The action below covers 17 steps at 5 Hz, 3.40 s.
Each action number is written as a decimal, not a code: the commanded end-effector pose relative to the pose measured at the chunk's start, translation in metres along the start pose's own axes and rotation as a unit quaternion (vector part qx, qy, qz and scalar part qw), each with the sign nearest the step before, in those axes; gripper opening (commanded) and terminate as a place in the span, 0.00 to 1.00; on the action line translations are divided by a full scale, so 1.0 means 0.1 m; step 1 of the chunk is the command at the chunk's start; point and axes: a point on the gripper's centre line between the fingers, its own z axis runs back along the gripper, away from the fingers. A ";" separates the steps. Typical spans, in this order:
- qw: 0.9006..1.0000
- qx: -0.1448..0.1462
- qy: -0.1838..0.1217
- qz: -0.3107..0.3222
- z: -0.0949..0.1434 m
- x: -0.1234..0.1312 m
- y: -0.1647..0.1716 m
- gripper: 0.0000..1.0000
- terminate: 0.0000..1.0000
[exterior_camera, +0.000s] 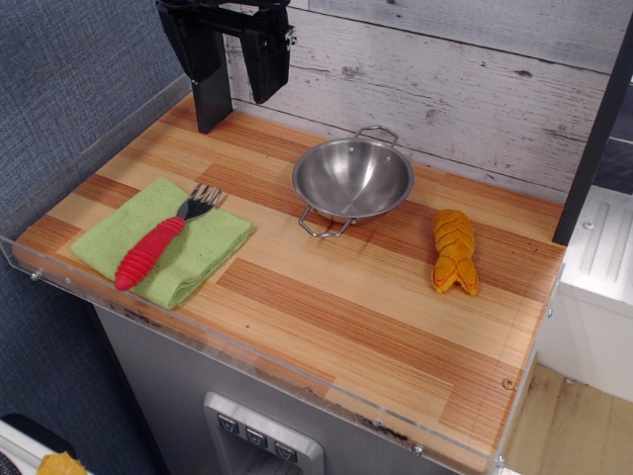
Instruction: PICK UP THE SPOON PUT ON THE ANOTHER SIDE OFTABLE
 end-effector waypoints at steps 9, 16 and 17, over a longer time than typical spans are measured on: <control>0.999 -0.002 0.050 0.003 -0.89 -0.98 0.28 1.00 0.00; 0.998 -0.013 0.061 0.027 -1.01 -1.00 0.38 1.00 0.00; 0.997 -0.017 0.067 0.028 -1.06 -1.00 0.38 1.00 0.00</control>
